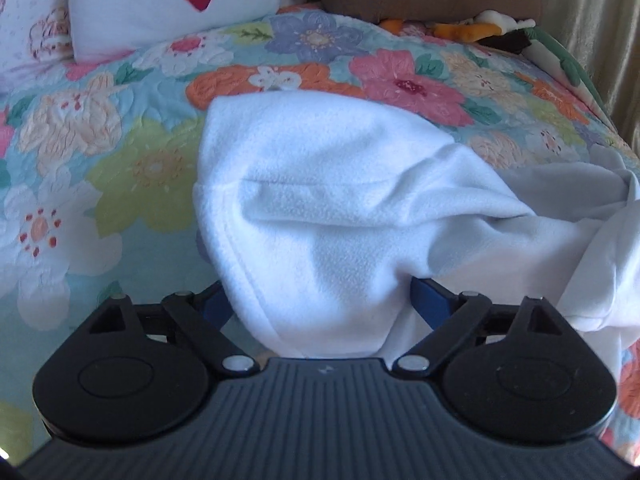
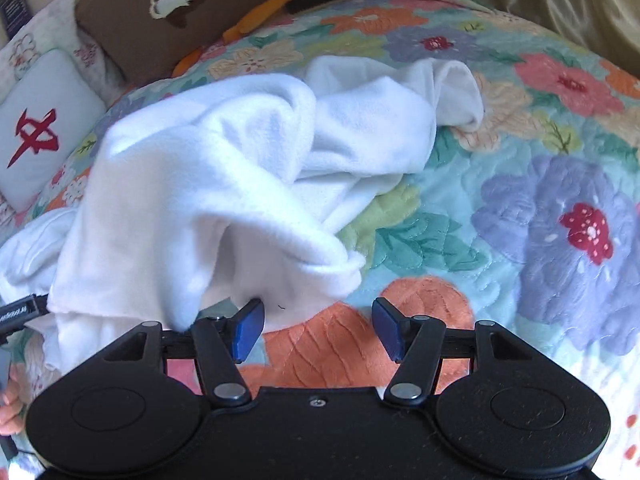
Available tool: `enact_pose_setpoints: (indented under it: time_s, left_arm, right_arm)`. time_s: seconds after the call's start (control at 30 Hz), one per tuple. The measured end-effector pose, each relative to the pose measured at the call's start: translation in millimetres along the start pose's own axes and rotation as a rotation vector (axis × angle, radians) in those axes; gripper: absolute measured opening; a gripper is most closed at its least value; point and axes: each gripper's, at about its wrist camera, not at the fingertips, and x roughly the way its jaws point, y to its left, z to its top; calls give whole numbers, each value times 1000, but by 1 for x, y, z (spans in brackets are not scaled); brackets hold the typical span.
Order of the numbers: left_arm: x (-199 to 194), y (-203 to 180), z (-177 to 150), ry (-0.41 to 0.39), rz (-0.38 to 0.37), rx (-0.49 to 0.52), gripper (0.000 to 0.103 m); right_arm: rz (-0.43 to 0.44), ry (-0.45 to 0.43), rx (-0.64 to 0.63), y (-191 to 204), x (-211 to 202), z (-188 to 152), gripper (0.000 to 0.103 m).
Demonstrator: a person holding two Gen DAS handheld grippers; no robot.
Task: Fold clothes
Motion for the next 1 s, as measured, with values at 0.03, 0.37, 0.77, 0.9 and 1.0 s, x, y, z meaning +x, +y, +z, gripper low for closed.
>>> enact_pose_setpoints:
  time_s: [0.03, 0.37, 0.77, 0.9, 1.0]
  left_arm:
    - [2, -6, 0, -7, -16, 40, 47]
    - [-42, 21, 34, -180, 42, -107, 16]
    - [-107, 119, 32, -281, 151, -399, 16]
    - [-122, 124, 27, -167, 148, -421, 17]
    - [-123, 129, 14, 12, 103, -461, 20]
  right_arm:
    - [-14, -6, -12, 3, 5, 0, 63]
    - [-226, -146, -336, 27, -44, 19, 13]
    - [-520, -421, -545, 29, -158, 49, 13]
    - [-501, -371, -494, 18, -188, 40, 13]
    - [-461, -281, -437, 3, -194, 27, 13]
